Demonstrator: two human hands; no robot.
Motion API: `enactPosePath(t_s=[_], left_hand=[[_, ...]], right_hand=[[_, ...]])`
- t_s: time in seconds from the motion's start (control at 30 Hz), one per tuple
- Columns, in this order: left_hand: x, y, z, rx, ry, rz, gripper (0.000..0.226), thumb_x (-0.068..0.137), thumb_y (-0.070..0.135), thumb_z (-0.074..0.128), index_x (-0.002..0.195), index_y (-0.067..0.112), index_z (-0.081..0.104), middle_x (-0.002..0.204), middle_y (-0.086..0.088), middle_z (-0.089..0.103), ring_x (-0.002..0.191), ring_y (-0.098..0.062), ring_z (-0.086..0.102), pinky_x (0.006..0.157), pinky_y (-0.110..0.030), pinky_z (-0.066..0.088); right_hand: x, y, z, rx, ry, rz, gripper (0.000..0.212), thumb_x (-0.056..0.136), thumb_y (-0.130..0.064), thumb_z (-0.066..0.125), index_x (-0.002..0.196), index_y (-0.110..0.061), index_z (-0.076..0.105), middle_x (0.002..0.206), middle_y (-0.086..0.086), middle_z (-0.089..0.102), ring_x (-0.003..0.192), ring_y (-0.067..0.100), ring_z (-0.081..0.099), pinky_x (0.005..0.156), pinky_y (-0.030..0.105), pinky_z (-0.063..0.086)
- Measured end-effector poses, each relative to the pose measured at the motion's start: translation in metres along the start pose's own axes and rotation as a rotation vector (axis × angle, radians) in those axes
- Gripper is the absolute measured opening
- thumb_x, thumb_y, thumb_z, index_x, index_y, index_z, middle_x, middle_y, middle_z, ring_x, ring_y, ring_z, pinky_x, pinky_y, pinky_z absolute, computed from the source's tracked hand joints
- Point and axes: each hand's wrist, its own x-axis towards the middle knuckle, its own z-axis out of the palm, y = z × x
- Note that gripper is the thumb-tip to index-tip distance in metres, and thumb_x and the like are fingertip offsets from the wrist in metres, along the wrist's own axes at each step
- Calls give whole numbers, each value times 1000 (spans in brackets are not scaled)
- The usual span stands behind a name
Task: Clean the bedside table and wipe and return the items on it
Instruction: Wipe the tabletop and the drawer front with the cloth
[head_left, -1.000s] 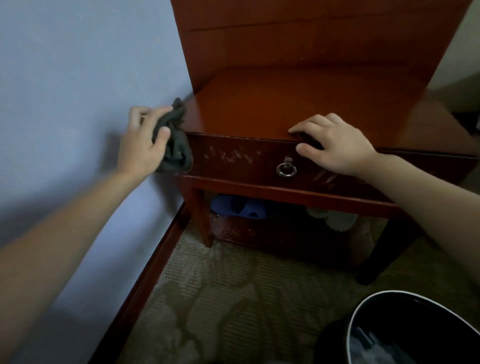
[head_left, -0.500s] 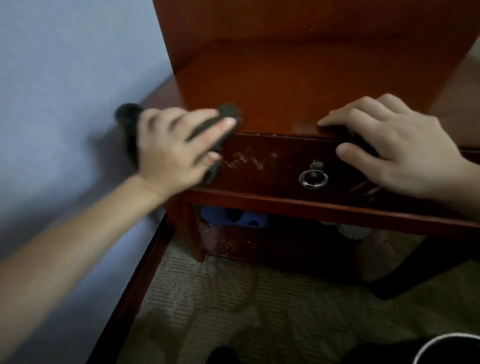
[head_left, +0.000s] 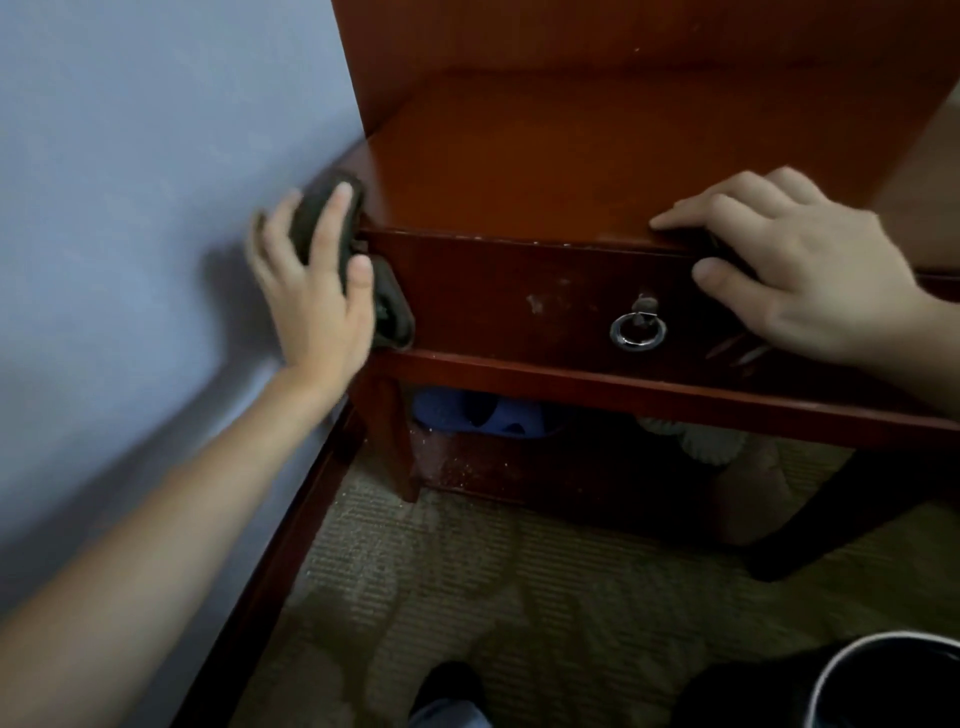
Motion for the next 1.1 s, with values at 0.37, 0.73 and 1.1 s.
enactPosePath(t_s=[0.37,0.73,1.1], left_hand=[[-42,158,25,-28,-3,226,42,96,43,37,137,35,38,145,-3,41,135,-33,19,96,-78,15],[5,-7,-2,43,-70,185,44,98,45,26,137,27,37,137,-15,48,131,-35,28,105,-57,29],[-12,163,17,64,50,376,35,95,39,44,127,32,55,120,8,65,115,-18,57,100,-66,25]], right_hand=[[-3,1,-2,-1,0,-8,46,89,-32,31,133,-29,43,130,-1,49,112,24,39,71,32,29],[-1,0,-3,38,-7,1,46,88,-31,34,132,-27,45,128,-1,49,108,20,37,69,31,26],[-12,3,-25,364,67,93,34,91,-7,38,112,-19,61,109,-4,53,102,11,48,89,17,35]])
